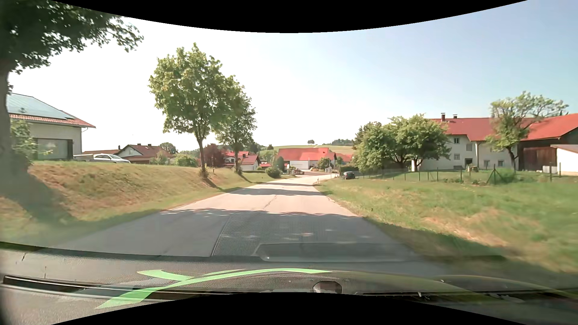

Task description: Follow the waypoints while adhering to traffic rules and regulations

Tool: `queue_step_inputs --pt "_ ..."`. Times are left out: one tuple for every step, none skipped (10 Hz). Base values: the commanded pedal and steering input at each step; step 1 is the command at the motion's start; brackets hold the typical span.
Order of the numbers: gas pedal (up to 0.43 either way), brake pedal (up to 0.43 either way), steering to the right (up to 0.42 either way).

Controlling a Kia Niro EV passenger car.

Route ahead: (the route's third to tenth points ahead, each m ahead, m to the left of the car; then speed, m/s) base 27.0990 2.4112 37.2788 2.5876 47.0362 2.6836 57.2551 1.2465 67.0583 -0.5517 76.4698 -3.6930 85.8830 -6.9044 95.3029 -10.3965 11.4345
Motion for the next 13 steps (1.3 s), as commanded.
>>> queue_step_inputs --pt "0.079 0.000 -0.028" --pt "0.079 0.000 -0.025" --pt "0.079 0.000 -0.021" --pt "0.067 0.000 -0.020" --pt "0.067 0.000 -0.018" --pt "0.047 0.000 -0.016" --pt "0.039 0.000 -0.012" --pt "0.020 0.000 -0.008" --pt "0.008 0.000 -0.007" --pt "0.008 0.000 -0.007" --pt "0.008 0.000 -0.007" --pt "0.008 0.000 -0.006" --pt "0.008 0.000 -0.005"
